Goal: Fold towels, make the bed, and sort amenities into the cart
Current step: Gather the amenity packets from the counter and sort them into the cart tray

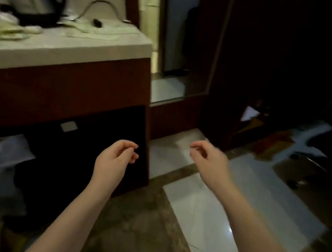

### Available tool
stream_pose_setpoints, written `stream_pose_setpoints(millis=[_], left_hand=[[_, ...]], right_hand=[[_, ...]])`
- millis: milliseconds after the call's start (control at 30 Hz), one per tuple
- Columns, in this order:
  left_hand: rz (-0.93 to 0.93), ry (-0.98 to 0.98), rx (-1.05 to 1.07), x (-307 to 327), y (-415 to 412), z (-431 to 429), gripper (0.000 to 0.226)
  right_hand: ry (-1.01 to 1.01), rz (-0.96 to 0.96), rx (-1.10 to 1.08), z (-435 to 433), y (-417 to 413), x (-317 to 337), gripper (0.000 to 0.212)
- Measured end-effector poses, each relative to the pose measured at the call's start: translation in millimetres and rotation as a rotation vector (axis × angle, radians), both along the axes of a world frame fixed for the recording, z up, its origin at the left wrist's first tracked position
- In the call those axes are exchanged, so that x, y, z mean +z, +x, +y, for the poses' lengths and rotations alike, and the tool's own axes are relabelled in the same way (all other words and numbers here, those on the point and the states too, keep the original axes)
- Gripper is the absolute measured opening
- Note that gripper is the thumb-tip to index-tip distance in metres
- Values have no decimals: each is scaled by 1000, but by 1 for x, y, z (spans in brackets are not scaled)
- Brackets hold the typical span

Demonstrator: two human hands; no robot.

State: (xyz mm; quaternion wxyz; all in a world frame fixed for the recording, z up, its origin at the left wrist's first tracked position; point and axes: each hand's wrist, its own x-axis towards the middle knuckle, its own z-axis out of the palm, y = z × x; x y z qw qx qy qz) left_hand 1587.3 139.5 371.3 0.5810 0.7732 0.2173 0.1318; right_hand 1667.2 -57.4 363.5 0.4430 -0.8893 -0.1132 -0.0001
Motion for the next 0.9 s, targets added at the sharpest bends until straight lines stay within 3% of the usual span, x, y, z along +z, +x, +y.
stream_pose_setpoints(millis=[333, 467, 700, 800, 900], left_hand=[[65, -58, 456, -22, 23, 159, 20], [-13, 9, 467, -5, 68, 228, 19], [-279, 183, 404, 80, 146, 317, 18], [-311, 173, 377, 101, 157, 332, 17], [-313, 222, 405, 110, 160, 345, 17]], right_hand=[[67, -76, 608, 230, 111, 44, 17], [102, -126, 601, 305, 146, 52, 17], [213, -180, 514, 389, 199, 96, 14], [98, -385, 595, 405, 209, 128, 14], [125, -481, 642, 427, 226, 156, 15]])
